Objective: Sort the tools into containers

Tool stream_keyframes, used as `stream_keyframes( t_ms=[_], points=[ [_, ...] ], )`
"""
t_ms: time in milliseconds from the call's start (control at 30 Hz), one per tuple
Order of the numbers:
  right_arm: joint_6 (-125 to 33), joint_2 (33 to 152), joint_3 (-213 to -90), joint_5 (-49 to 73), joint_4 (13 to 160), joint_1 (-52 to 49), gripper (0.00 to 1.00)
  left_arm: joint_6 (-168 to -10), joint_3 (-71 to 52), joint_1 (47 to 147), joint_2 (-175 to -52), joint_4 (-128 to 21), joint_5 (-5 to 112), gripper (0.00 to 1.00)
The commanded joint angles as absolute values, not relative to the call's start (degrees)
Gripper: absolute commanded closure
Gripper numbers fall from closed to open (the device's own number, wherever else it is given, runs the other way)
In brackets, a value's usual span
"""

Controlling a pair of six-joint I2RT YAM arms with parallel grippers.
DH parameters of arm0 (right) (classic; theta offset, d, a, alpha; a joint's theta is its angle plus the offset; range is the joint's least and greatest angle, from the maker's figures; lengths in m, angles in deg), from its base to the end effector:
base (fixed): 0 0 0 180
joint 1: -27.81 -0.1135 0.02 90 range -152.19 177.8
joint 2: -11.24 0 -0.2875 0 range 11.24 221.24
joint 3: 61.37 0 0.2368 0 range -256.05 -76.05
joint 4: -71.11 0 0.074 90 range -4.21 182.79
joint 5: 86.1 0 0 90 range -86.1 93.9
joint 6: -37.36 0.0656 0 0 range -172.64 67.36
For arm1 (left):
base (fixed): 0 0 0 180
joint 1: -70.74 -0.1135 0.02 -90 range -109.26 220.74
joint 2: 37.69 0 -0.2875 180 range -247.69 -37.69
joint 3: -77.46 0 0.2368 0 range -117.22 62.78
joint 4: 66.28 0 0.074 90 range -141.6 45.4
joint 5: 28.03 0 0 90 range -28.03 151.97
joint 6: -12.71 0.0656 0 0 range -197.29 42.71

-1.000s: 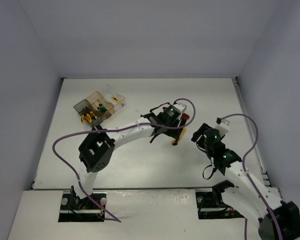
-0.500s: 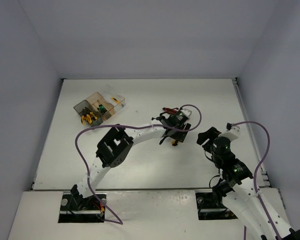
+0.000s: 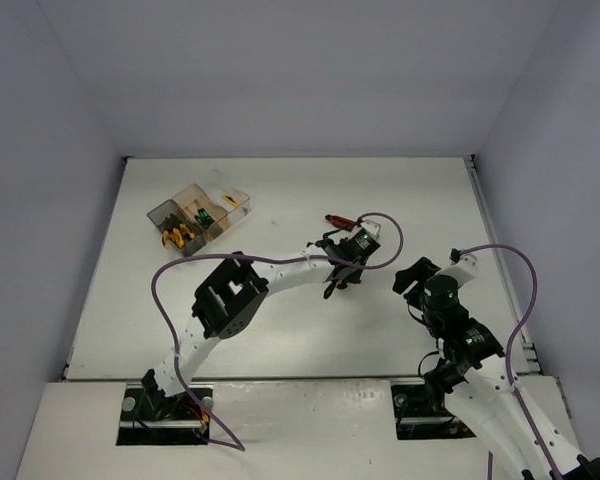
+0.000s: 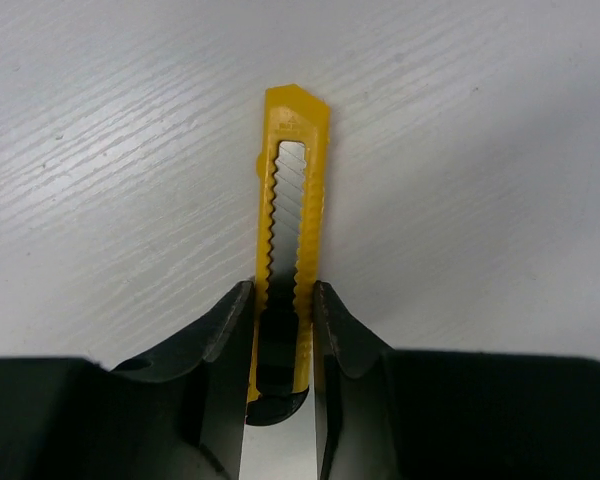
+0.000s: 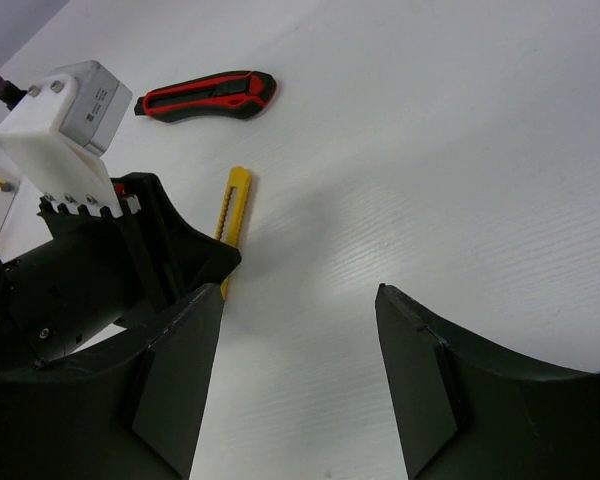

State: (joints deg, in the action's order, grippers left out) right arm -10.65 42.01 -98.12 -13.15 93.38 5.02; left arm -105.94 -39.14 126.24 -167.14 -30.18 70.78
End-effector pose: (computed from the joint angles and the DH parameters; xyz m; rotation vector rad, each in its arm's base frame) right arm 0.1363 0.0364 0.2469 0.5167 1.8008 0.5119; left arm 0.3055 -0.4267 0.1781 0.5040 2.4182 -0.4783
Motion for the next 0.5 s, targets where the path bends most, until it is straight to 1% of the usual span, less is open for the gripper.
stream_keyframes(
  t_ms=[0, 167, 300, 467],
  points=[
    [-10.2, 42.7, -98.2, -13.6, 91.1, 5.4, 0.4, -110.3, -33.5, 122.6, -160.8, -28.7, 72.8, 1.0],
    [-10.9, 43.5, -98.2, -13.8, 91.0, 5.3, 0.4, -114.0, -28.6, 116.5, -151.6, -29.1, 71.7, 1.0],
    [-11.4, 45.6, -98.6, -13.8, 90.8, 5.4, 0.4, -117.7, -26.5, 109.5, -144.2, -28.2, 73.9, 1.0],
    [-12.8, 47.1, -98.7, -13.3, 90.0, 5.4, 0.4, -123.1, -27.0, 99.1, -140.1, -28.7, 73.0, 1.0]
  ],
)
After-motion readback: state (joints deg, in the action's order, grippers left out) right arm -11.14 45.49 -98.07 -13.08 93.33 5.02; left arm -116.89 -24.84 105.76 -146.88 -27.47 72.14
